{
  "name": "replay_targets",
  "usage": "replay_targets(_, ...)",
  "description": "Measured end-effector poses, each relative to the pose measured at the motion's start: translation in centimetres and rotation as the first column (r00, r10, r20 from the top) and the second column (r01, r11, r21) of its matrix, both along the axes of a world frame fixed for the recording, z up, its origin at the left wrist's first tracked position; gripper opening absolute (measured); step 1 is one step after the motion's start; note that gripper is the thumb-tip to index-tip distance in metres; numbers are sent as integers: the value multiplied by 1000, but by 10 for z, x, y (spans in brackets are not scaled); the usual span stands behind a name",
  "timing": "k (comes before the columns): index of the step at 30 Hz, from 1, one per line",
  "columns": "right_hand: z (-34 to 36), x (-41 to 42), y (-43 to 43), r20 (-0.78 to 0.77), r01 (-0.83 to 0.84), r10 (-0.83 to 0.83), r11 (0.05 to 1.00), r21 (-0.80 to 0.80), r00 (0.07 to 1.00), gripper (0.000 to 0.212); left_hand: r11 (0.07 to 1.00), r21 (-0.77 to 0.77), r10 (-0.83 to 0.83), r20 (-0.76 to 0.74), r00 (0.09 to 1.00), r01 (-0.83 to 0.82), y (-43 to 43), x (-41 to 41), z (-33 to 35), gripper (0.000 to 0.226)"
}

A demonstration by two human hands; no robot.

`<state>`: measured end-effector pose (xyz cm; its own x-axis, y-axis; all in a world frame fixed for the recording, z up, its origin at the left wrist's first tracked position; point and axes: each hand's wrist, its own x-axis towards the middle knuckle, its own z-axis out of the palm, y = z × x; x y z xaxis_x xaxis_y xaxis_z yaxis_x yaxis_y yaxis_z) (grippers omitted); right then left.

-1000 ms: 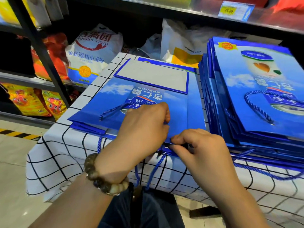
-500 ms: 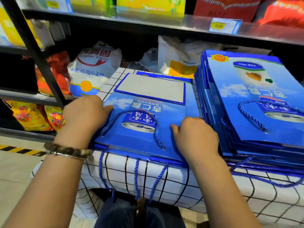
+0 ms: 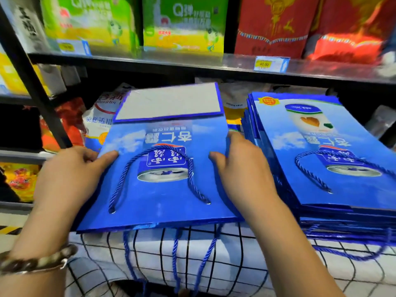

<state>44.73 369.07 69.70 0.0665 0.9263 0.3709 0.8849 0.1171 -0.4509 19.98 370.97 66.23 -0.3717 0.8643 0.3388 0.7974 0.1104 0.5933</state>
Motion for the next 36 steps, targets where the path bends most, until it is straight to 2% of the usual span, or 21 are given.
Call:
replay_targets(2,24,12,-4,65,-38,30,992,122,997,23,997,75,-30,88,996,23,-1,0,14,53)
replay_targets(5,62,49,-4,170,-54,14,971,234,985,25,971,207,-155,159,975,121,3,24,43,52)
replay_targets(8,89,101,-6,242,-28,-33,969,245,970,30,926,278,-296,118,948,254,11,75,68,52)
replay_targets(10,96,139,-10,241,33,-86,976,216,967,33,901,270,-375,93,922,339,18,114,78,53)
replay_targets(14,91,204,-25,156,215,-231,970,109,961,36,860,163,-491,13,871,483,32,191,81,54)
replay_targets(17,75,238,-31,148,297,-299,954,36,943,39,837,39,-545,-16,838,545,38,228,69,52)
replay_targets(21,40,260,-20,200,296,-267,947,-129,943,43,833,-117,-550,-66,832,541,42,245,40,45)
replay_targets(24,26,264,-10,368,323,-234,924,-204,900,39,835,-200,-544,-165,822,512,40,243,33,48)
replay_targets(27,37,263,-3,444,291,-222,952,-92,868,34,867,-28,-487,-256,835,497,34,241,50,48)
replay_targets(29,48,251,4,425,220,-196,975,-9,884,37,808,84,-544,-274,793,583,32,249,62,38)
replay_targets(30,51,242,10,399,169,-148,985,-19,905,39,756,52,-617,-276,737,652,33,256,65,32)
replay_targets(31,53,231,16,365,122,-89,990,-68,927,40,700,-35,-693,-277,666,713,35,266,64,36)
replay_targets(33,48,214,28,365,62,28,971,-232,931,40,598,-266,-797,-301,524,756,41,282,53,56)
replay_targets(36,29,210,42,404,71,107,914,-400,908,43,543,-436,-840,-297,454,718,52,291,29,70)
